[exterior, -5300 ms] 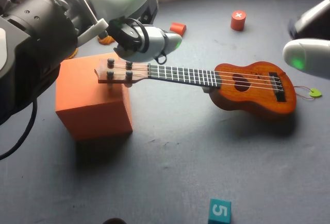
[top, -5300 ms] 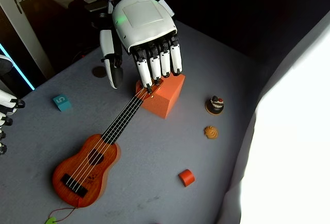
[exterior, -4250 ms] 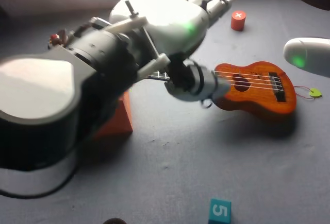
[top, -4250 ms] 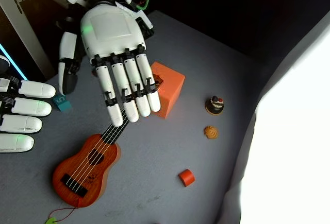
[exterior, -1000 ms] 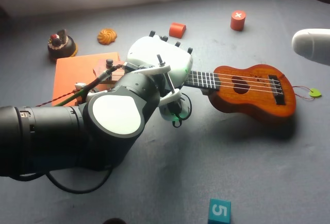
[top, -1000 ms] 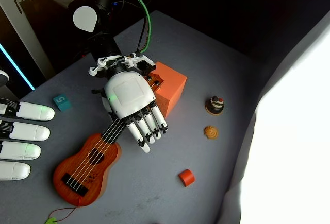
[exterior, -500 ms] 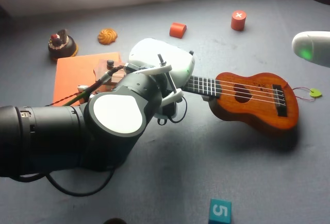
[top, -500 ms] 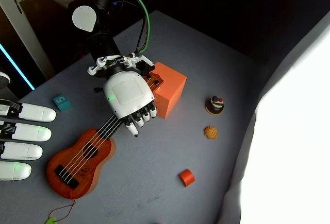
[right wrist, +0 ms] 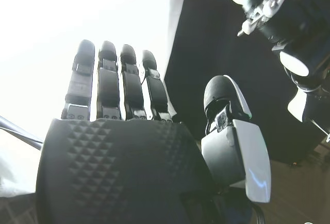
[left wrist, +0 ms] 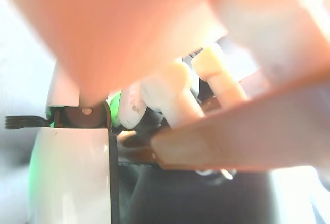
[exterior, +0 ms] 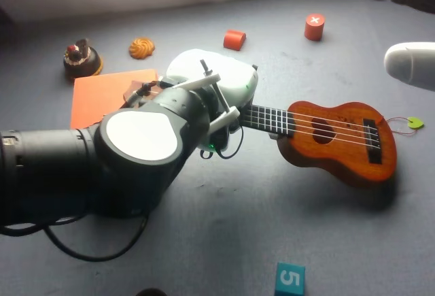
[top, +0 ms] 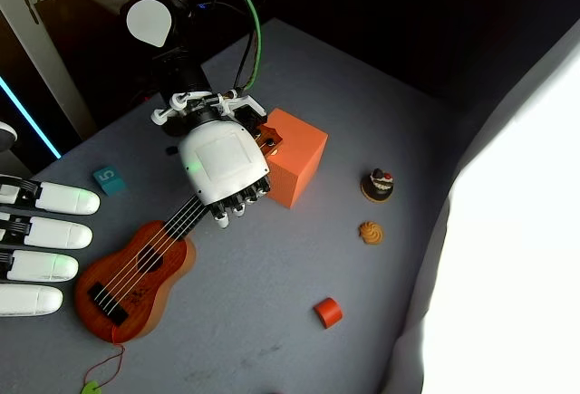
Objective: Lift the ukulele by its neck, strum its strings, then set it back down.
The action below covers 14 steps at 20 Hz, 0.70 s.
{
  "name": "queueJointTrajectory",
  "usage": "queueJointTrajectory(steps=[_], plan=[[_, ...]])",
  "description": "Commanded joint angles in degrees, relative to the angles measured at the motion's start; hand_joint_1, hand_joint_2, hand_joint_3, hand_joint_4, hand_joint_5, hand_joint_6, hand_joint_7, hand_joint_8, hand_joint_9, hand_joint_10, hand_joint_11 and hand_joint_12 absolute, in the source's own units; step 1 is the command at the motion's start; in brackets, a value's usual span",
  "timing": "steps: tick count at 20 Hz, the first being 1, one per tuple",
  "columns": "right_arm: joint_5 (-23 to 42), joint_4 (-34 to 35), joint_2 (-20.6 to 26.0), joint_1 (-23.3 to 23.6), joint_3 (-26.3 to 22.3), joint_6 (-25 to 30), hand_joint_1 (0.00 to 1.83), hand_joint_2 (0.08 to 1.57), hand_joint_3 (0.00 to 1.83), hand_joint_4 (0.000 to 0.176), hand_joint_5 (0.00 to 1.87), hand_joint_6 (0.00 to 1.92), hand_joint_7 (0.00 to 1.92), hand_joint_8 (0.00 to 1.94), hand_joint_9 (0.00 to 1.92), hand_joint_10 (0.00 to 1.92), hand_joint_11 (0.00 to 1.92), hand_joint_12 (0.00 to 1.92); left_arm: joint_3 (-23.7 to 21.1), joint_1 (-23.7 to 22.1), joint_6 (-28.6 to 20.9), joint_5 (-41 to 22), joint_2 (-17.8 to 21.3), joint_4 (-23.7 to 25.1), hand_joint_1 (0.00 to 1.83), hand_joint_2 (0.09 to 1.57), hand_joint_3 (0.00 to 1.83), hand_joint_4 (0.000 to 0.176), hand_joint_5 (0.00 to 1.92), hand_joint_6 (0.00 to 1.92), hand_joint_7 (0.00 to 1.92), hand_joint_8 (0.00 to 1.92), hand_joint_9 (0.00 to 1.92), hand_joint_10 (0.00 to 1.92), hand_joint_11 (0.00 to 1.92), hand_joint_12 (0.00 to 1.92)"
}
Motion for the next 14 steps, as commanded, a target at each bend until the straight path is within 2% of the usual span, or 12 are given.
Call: queueJointTrajectory(steps=[1,2,3,5,9,10,12,14], plan=[[6.4,0.3,0.1,1.0,0.6,1.4,0.04,1.31,0.00,0.000,0.18,0.01,0.17,0.01,0.16,0.01,0.00,0.38,-0.6,-1.2,0.5,1.9,0.7,3.3,1.51,1.23,0.02,0.077,1.35,1.92,1.46,1.92,1.56,1.92,1.59,1.92],[6.6,-3.0,-0.3,1.2,1.7,6.4,0.07,1.30,0.00,0.000,0.22,0.01,0.20,0.01,0.19,0.01,0.00,0.50,-1.6,-1.9,0.7,1.9,1.4,2.1,1.51,1.22,0.02,0.076,1.36,1.92,1.46,1.92,1.56,1.92,1.60,1.92],[7.6,-8.1,-0.7,1.2,3.1,15.1,0.04,1.31,0.00,0.000,0.21,0.01,0.18,0.00,0.16,0.01,0.00,0.42,-2.3,-2.4,0.7,1.9,2.0,1.3,1.51,1.22,0.01,0.074,1.35,1.92,1.44,1.92,1.56,1.92,1.58,1.92],[6.7,-14.6,-1.7,1.2,5.8,30.1,0.02,1.32,0.00,0.000,0.20,0.00,0.17,0.00,0.15,0.01,0.00,0.37,-3.8,-3.5,0.7,1.9,2.9,-0.2,1.50,1.23,0.02,0.070,1.34,1.92,1.44,1.92,1.55,1.92,1.57,1.92],[5.4,-22.2,-3.0,1.5,7.4,31.5,0.06,1.31,0.00,0.000,0.22,0.01,0.18,0.00,0.16,0.01,0.00,0.31,-6.2,-6.1,0.7,0.6,4.8,-2.4,1.49,1.23,0.02,0.066,1.34,1.92,1.45,1.92,1.55,1.92,1.57,1.92],[4.3,-23.1,-3.1,1.5,7.5,32.8,0.05,1.31,0.00,0.000,0.19,0.00,0.17,0.00,0.15,0.00,0.00,0.25,-7.0,-7.0,1.6,0.1,5.5,-3.4,1.47,1.24,0.02,0.065,1.34,1.92,1.45,1.92,1.56,1.92,1.58,1.92],[4.0,-28.5,-3.6,2.0,8.4,37.6,0.04,1.31,0.00,0.000,0.19,0.00,0.19,0.00,0.17,0.01,0.00,0.30,-8.5,-8.3,3.7,-0.2,6.8,-5.4,1.47,1.24,0.02,0.061,1.35,1.92,1.47,1.92,1.57,1.92,1.60,1.92],[4.0,-32.0,-4.2,2.2,9.1,38.7,0.04,1.31,0.00,0.000,0.19,0.01,0.15,0.00,0.14,0.00,0.00,0.22,-9.5,-9.2,3.7,-0.4,7.9,-5.9,1.48,1.24,0.01,0.059,1.35,1.92,1.46,1.92,1.55,1.92,1.57,1.92]])
